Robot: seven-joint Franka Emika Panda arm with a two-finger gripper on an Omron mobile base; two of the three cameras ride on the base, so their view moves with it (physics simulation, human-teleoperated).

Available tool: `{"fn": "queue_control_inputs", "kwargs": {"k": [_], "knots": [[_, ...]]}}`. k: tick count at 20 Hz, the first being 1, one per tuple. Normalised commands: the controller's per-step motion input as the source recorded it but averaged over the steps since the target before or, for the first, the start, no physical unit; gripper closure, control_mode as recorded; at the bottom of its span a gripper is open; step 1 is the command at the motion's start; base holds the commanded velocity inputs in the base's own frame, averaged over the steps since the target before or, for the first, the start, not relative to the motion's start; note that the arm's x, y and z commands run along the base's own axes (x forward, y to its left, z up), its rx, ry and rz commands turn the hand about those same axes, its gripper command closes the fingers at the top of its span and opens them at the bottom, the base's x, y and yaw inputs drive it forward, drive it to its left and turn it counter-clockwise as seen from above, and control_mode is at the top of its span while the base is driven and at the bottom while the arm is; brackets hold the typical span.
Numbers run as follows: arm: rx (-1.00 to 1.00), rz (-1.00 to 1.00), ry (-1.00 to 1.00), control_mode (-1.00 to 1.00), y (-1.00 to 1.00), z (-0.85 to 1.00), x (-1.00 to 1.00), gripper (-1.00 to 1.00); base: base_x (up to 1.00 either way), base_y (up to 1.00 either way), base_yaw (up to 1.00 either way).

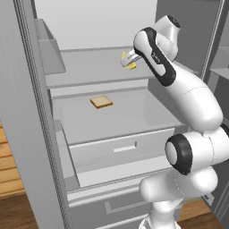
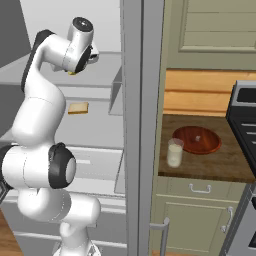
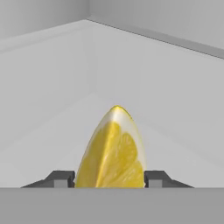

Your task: Grab a lemon wedge from the fridge and one ice cube from the ice bowl, and put them in the glass of lemonade.

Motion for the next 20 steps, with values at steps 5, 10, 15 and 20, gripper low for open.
{"fn": "queue_control_inputs", "kwargs": {"k": [5, 10, 15, 20], "knots": [[0.0, 0.0, -0.08, -1.0, 0.0, -0.06, -1.0, 1.0, 0.0, 0.0, 0.0], [-0.03, 0.0, 0.09, -1.0, 0.08, -0.31, -0.99, 1.0, 0.0, 0.0, 0.0], [-0.08, 0.0, 0.28, -1.0, 0.03, -0.71, -0.85, 1.0, 0.0, 0.0, 0.0], [-0.04, -0.03, 0.31, -1.0, 0.0, -0.91, -0.59, 1.0, 0.0, 0.0, 0.0]]}}
